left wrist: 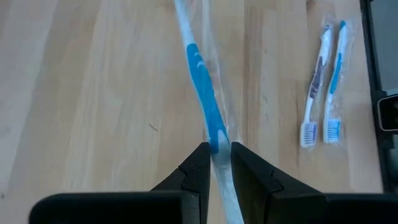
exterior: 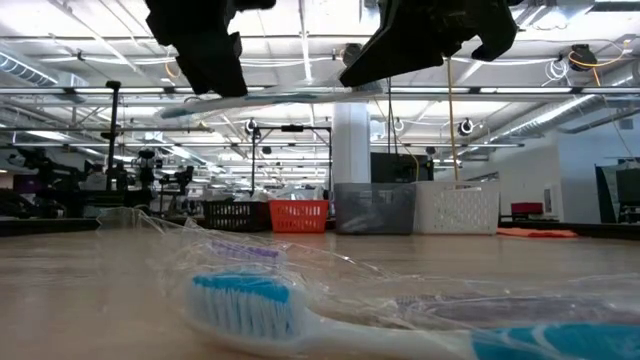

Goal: Pick & Place Toothbrushes
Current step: Put the blue toothbrush into the black transparent bin, then put the purple toothbrush into the black basket

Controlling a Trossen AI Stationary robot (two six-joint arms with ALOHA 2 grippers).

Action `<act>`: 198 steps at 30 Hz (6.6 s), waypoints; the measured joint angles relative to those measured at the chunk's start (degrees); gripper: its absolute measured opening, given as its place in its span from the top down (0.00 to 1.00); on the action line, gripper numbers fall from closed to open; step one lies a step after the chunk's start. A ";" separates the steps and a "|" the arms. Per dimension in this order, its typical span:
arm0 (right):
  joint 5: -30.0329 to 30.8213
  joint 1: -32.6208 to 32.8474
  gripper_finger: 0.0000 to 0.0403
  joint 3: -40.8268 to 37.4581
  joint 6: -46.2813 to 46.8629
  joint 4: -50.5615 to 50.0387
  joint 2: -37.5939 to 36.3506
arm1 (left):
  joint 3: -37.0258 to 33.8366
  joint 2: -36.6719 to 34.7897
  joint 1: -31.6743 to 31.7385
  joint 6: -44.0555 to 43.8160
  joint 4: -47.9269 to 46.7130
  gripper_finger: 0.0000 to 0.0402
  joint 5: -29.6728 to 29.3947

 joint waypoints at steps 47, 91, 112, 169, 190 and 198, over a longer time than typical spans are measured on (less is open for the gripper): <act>4.35 0.23 1.00 0.00 -6.01 4.19 -0.04 | -0.07 -0.02 3.73 0.09 0.47 0.93 6.81; 4.32 8.37 0.81 0.00 -1.78 -0.54 -6.40 | -0.04 -0.02 20.32 6.71 15.21 0.98 -4.74; 4.32 10.32 0.82 -0.02 1.03 -0.81 -6.40 | -0.07 8.80 34.80 0.95 42.18 0.98 4.90; 4.28 10.10 0.82 -0.02 1.68 0.46 -6.40 | 0.00 25.55 40.42 -10.06 59.86 0.58 -2.81; 4.26 10.10 0.82 -0.02 1.69 0.39 -6.40 | 0.00 24.90 37.33 -5.83 58.55 0.59 24.28; 4.24 10.63 0.82 -0.02 1.70 0.40 -6.40 | 0.00 24.25 31.11 3.92 50.23 0.65 28.29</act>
